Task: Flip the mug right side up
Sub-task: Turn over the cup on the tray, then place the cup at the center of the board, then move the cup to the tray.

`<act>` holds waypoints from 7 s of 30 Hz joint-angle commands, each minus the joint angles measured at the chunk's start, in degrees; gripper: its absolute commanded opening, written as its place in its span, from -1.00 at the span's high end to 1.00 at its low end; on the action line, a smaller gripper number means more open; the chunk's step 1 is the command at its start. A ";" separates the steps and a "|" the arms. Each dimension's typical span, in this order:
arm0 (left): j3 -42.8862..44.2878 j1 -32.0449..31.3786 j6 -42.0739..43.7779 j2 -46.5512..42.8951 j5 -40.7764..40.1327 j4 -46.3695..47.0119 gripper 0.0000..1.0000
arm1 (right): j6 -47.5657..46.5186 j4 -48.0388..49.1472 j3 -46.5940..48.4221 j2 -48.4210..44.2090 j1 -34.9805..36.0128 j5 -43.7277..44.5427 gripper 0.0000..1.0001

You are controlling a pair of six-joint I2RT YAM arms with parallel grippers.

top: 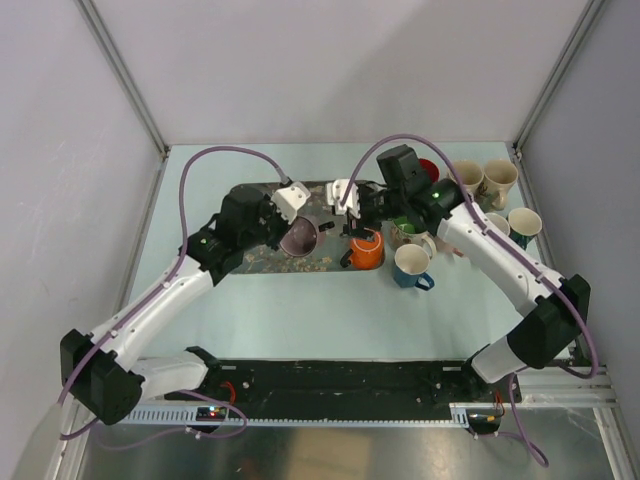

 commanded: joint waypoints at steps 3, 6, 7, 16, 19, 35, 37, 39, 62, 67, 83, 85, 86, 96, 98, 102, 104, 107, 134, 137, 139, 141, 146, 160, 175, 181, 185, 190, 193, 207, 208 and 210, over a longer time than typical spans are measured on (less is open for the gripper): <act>4.76 -0.17 -5.16 -0.17 3.44 4.29 0.99 | -5.75 4.16 0.00 3.40 3.95 7.27 -0.27; 5.17 -0.15 -6.15 0.44 3.84 4.07 1.00 | -5.93 6.03 0.91 5.36 5.46 8.94 -0.24; 5.37 -0.12 -6.34 0.61 3.87 3.99 1.00 | -6.06 6.33 1.42 5.86 5.86 9.30 -0.22; 7.18 -0.16 -6.36 1.56 4.77 3.92 1.00 | -10.09 4.06 3.87 8.40 7.47 9.63 0.33; 7.57 -0.18 -6.08 1.60 4.36 3.91 1.00 | -10.90 2.98 4.00 8.69 7.34 10.27 0.75; 5.61 0.60 -8.12 -1.29 -2.79 3.93 -0.73 | 1.03 1.19 -6.60 -5.68 -6.29 1.84 1.00; 5.54 0.65 -7.69 -0.84 -2.83 3.95 -0.73 | 3.79 -0.81 -7.79 -9.24 -10.47 -0.40 1.00; 5.74 0.62 -7.61 -0.02 -2.66 3.93 -0.73 | 7.25 -2.13 -9.25 -12.66 -15.59 -2.85 1.00; 8.90 0.61 -11.12 5.06 -0.31 4.04 -0.68 | 4.66 -14.72 -32.95 -34.11 -62.16 -11.20 1.00; 8.82 0.62 -11.24 5.13 -0.31 4.08 -0.68 | -0.79 -14.98 -37.72 -34.54 -63.68 -9.89 1.00; 9.16 0.67 -9.07 4.72 -1.71 3.93 -0.69 | -2.58 -0.05 -48.45 -30.69 -62.99 -4.98 1.00; 9.23 0.69 -8.57 4.75 -2.14 3.99 -0.69 | -2.34 2.44 -49.61 -29.82 -62.55 -4.39 1.00; 9.29 0.69 -8.47 4.79 -2.28 4.00 -0.69 | -2.24 3.52 -50.25 -29.44 -62.29 -4.17 1.00; 9.27 0.73 -7.91 4.73 -2.56 3.95 -0.69 | -1.26 10.38 -54.34 -26.07 -55.73 -1.20 0.97; 9.26 0.75 -7.57 4.71 -2.53 3.95 -0.69 | -1.30 10.80 -55.08 -25.63 -54.61 -0.10 0.90; 8.92 0.70 -6.84 4.46 -2.11 4.01 -0.70 | -1.53 9.49 -56.17 -25.25 -53.76 1.71 0.63; 8.74 0.72 -6.03 4.34 -1.12 3.96 -0.70 | -2.12 6.82 -56.37 -26.22 -53.79 2.40 0.47; 8.68 0.70 -4.49 4.80 0.67 3.94 -0.71 | -2.41 3.23 -56.40 -29.06 -54.47 2.90 0.29; 2.67 1.59 -8.04 13.29 15.18 4.04 -0.58 | 33.56 1.53 -26.40 -30.71 -23.41 10.83 -0.55; 1.99 1.67 -4.85 14.02 17.27 4.09 -0.51 | 30.56 2.60 -23.50 -25.82 -16.49 14.71 -0.59; 1.58 1.93 -2.92 14.92 18.12 4.16 -0.46 | 27.02 2.04 -21.75 -22.12 -11.86 17.19 -0.61; 1.50 2.30 -1.31 15.63 19.34 4.20 -0.36 | 22.60 0.89 -19.86 -17.55 -7.76 18.98 -0.59; 0.92 2.80 -0.30 16.00 21.49 4.47 -0.19 | 13.79 2.16 -16.45 -8.99 -3.97 21.52 -0.52; -5.54 11.37 -8.97 8.07 17.14 6.05 -0.27 | 5.82 5.28 -13.05 7.96 -4.41 26.39 -0.55; -17.48 16.85 -22.40 -16.80 7.17 9.21 -0.25 | -7.87 6.58 10.34 29.13 -1.73 24.85 -0.18; -19.01 19.20 -24.32 -20.39 2.47 9.47 -0.32 | 7.60 14.45 13.15 28.84 -1.53 36.87 -0.72; -18.96 20.37 -24.05 -19.57 1.69 9.17 -0.34 | 20.34 10.19 8.40 22.33 -1.63 33.87 -0.89; -18.48 21.32 -25.04 -18.40 1.84 9.21 -0.35 | 40.25 4.23 9.55 19.67 -0.36 26.56 -0.97; -18.04 21.87 -25.40 -18.00 1.39 9.14 -0.35 | 50.03 4.96 10.95 20.24 1.66 26.64 -0.99; -16.54 23.86 -24.89 -17.78 1.72 8.66 -0.37 | 49.63 21.86 17.37 32.68 12.33 62.53 -0.99; -16.39 23.88 -24.89 -17.69 1.84 8.67 -0.37 | 48.35 23.48 17.07 33.41 12.42 64.62 -0.99; -16.02 23.94 -24.85 -17.53 2.11 8.62 -0.37 | 46.06 25.43 16.30 34.26 12.24 65.86 -0.99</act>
